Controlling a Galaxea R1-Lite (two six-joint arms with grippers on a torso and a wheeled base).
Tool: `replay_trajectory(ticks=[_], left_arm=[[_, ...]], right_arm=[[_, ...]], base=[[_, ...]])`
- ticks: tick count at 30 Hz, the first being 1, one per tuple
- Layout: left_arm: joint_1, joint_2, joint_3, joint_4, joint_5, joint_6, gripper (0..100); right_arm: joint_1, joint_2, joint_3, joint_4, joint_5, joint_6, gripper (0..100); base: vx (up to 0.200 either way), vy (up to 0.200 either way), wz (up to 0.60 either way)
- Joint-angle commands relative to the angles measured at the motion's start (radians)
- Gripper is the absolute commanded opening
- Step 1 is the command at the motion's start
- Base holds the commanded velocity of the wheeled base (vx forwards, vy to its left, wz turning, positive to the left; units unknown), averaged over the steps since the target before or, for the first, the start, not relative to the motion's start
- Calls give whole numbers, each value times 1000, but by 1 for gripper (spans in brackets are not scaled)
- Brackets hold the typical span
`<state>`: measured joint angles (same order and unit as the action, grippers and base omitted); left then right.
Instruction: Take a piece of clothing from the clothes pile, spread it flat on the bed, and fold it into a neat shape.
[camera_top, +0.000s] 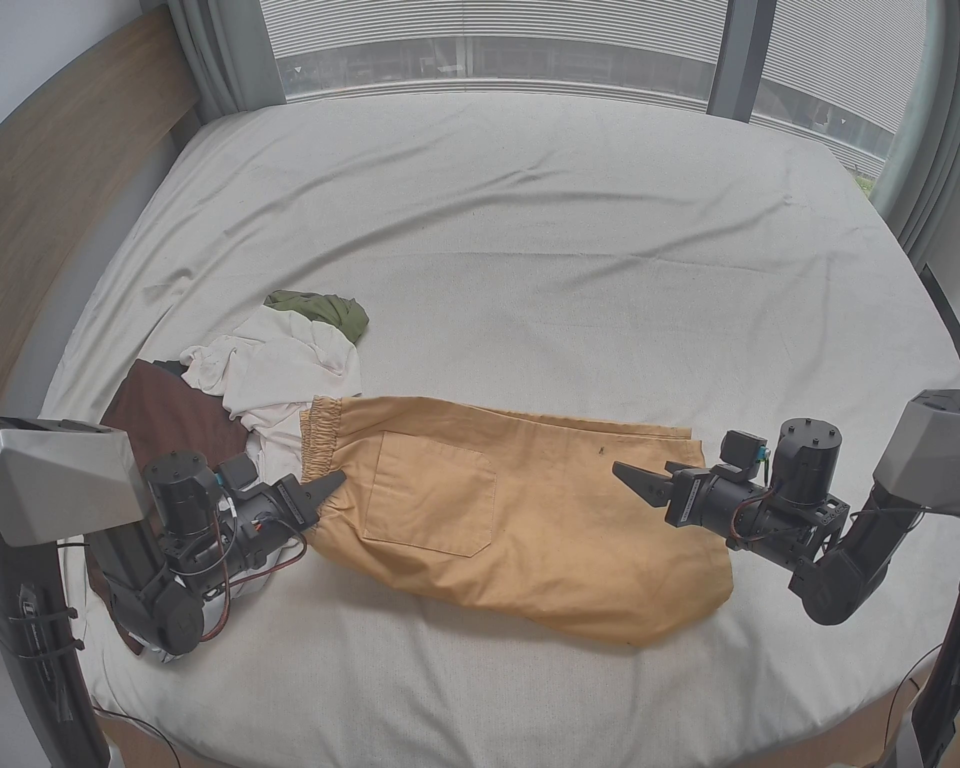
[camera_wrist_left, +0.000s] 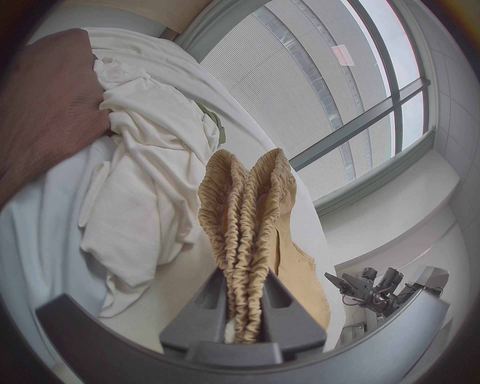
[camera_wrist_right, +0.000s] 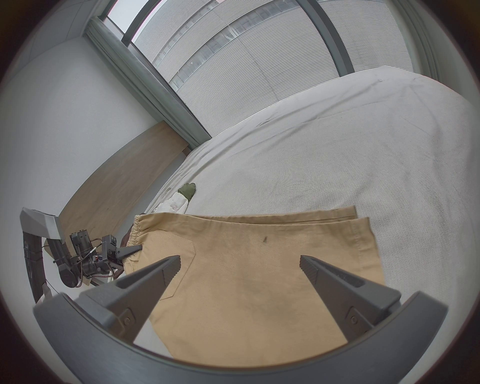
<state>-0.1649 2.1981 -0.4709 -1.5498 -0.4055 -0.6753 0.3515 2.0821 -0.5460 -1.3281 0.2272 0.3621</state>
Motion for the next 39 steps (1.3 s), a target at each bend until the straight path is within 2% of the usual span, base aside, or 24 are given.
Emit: replay_trajectory(ticks=[1, 17, 28, 36, 39], left_arm=[[36, -34, 38, 0, -49, 3, 0], [99, -70, 90, 0, -114, 40, 0], [117, -78, 100, 0, -116, 42, 0], [25, -120, 103, -1, -114, 42, 0], [-56, -159, 103, -1, -104, 37, 0]], right_arm=[[1, 6, 0, 0, 1, 0, 100], [12, 6, 0, -2, 0, 0, 100], [17, 6, 0, -2, 1, 1, 100], [37, 3, 1, -39, 1, 9, 100], [34, -5, 1, -68, 7, 15, 100]], base=[[0, 0, 0], [0, 0, 0], [0, 0, 0], [0, 0, 0], [0, 0, 0]])
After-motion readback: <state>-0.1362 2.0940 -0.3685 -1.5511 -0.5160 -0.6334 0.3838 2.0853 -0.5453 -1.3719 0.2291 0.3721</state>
